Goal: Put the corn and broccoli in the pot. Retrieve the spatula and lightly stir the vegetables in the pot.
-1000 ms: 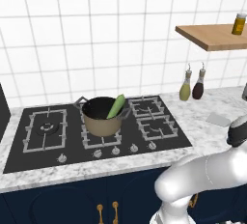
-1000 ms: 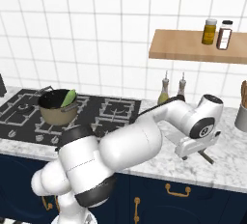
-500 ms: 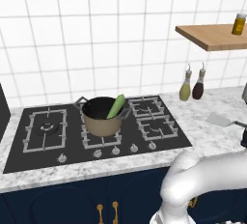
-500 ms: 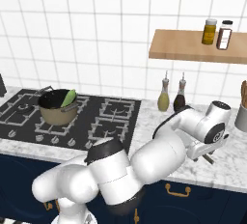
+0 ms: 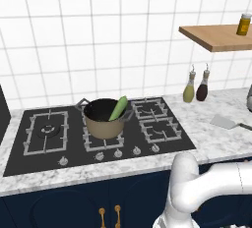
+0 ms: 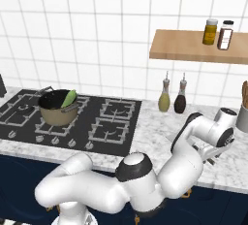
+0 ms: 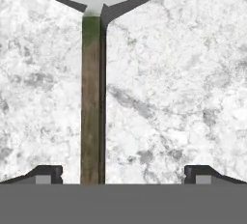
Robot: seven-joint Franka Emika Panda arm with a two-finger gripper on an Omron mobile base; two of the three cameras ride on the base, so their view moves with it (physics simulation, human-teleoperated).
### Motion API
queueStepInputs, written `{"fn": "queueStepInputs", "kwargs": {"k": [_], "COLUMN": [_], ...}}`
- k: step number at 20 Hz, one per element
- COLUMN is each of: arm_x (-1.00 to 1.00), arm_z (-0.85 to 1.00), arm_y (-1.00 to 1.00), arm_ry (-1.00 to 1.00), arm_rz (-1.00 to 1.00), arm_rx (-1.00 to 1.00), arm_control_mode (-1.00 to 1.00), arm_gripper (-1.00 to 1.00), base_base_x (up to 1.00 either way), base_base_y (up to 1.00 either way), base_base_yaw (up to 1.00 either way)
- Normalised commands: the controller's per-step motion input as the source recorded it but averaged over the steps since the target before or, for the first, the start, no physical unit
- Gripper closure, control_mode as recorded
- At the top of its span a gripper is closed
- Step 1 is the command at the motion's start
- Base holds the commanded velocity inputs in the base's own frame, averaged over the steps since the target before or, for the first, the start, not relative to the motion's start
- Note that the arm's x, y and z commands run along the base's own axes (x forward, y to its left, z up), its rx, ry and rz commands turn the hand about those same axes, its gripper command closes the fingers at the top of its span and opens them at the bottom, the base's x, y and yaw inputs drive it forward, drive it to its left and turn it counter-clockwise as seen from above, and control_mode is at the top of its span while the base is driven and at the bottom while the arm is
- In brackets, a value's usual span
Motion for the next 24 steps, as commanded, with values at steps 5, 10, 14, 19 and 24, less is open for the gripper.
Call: {"fn": "queueStepInputs", "kwargs": {"k": [5, 10, 14, 19, 24], "arm_x": [0.07, 0.01, -0.38, -0.49, -0.59], "arm_z": [-0.84, -0.82, -0.7, -0.05, 0.63], "arm_y": [0.0, 0.01, 0.37, 0.66, 0.72], "arm_ry": [0.02, 0.0, -0.08, -0.16, -0.23], "arm_rz": [0.03, 0.05, 0.03, 0.0, 0.07], "arm_rx": [-0.04, -0.06, -0.12, -0.1, -0.08], "arm_control_mode": [-1.0, -1.0, -1.0, -1.0, -1.0], "arm_gripper": [-1.0, 1.0, 1.0, 1.0, 1.0], "base_base_x": [0.0, 0.0, 0.0, 0.0, 0.0], "base_base_y": [0.0, 0.0, 0.0, 0.0, 0.0], "base_base_yaw": [0.0, 0.0, 0.0, 0.0, 0.0]}}
